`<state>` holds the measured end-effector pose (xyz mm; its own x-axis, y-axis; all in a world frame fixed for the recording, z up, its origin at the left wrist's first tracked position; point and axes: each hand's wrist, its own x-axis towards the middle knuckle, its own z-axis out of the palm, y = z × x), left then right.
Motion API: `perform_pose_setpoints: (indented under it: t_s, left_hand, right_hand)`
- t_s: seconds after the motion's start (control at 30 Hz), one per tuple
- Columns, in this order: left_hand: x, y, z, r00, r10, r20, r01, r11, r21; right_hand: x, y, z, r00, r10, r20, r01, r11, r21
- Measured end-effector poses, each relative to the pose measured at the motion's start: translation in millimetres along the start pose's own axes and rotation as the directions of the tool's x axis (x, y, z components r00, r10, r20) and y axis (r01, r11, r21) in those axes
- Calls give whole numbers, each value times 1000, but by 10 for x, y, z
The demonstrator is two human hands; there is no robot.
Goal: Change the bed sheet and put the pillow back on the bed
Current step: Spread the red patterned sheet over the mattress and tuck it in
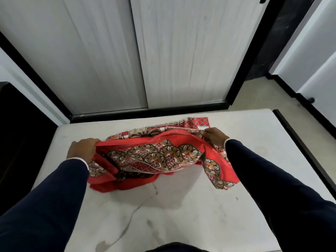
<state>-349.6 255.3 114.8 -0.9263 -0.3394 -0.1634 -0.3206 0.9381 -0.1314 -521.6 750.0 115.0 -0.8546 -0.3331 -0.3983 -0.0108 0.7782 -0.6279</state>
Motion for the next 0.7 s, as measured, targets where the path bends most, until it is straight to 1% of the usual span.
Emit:
perform_pose_setpoints:
  t_s: [0.03, 0.07, 0.1, 0.13, 0.17, 0.2, 0.23, 0.27, 0.3, 0.33, 0.37, 0.4, 0.43, 0.47, 0.57, 0.63, 0.7]
  left_hand:
    - [-91, 16, 63, 996, 90, -15, -88, 993, 73]
    - [-164, 19, 131, 985, 172, 19, -173, 975, 141]
    - [-209, 7, 189, 966, 225, 124, -246, 951, 185]
    - [-256, -23, 247, 919, 240, 314, -305, 936, 178]
    - [-306, -39, 274, 804, 209, 557, -323, 940, 113]
    - [-327, -56, 313, 639, 167, 751, -281, 959, 26]
    - [-340, -71, 319, 518, 147, 843, -215, 976, -37]
    - [-337, -73, 326, 486, 163, 859, -167, 982, -92]
    - [-304, -48, 332, 527, 194, 827, -148, 980, -135]
    - [-260, -2, 323, 606, 243, 757, -146, 970, -195]
    - [-208, 91, 291, 690, 310, 655, -162, 947, -278]
    - [-167, 234, 233, 758, 371, 536, -186, 911, -368]
    - [-156, 433, 126, 796, 421, 435, -200, 862, -466]
    - [-149, 664, 13, 804, 463, 372, -207, 806, -555]
    - [-239, 1489, -337, 771, 573, 277, -219, 647, -730]
    - [-302, 1986, -417, 761, 616, 204, -243, 562, -790]
    - [-336, 2328, -436, 785, 613, 95, -318, 529, -787]
  right_hand:
    - [19, 20, 17, 999, -1, -35, 2, 1000, 17]
    - [13, 23, 24, 998, -2, -60, 3, 1000, 25]
    - [23, 36, 27, 996, -12, -87, 14, 999, 31]
    - [20, 32, 25, 996, -19, -92, 23, 999, 37]
    - [31, 37, 25, 996, -36, -86, 40, 998, 46]
    - [11, 9, 18, 997, -49, -63, 53, 997, 56]
    - [17, -12, 20, 997, -72, -38, 74, 995, 60]
    - [3, -53, 21, 996, -93, -13, 93, 994, 52]
    - [-1, -93, 29, 993, -118, 10, 117, 992, 47]
    - [-23, -148, 42, 989, -140, 41, 138, 990, 41]
    - [-31, -191, 68, 984, -162, 72, 160, 987, 35]
    - [-62, -254, 93, 980, -173, 100, 172, 985, 15]
    - [-73, -304, 125, 976, -182, 118, 185, 983, -13]
    - [-84, -363, 151, 973, -192, 127, 198, 979, -43]
    - [-109, -566, 213, 956, -271, 112, 285, 948, -140]
    - [-157, -708, 223, 934, -337, 119, 356, 909, -218]
    - [-182, -814, 210, 916, -378, 132, 399, 885, -240]
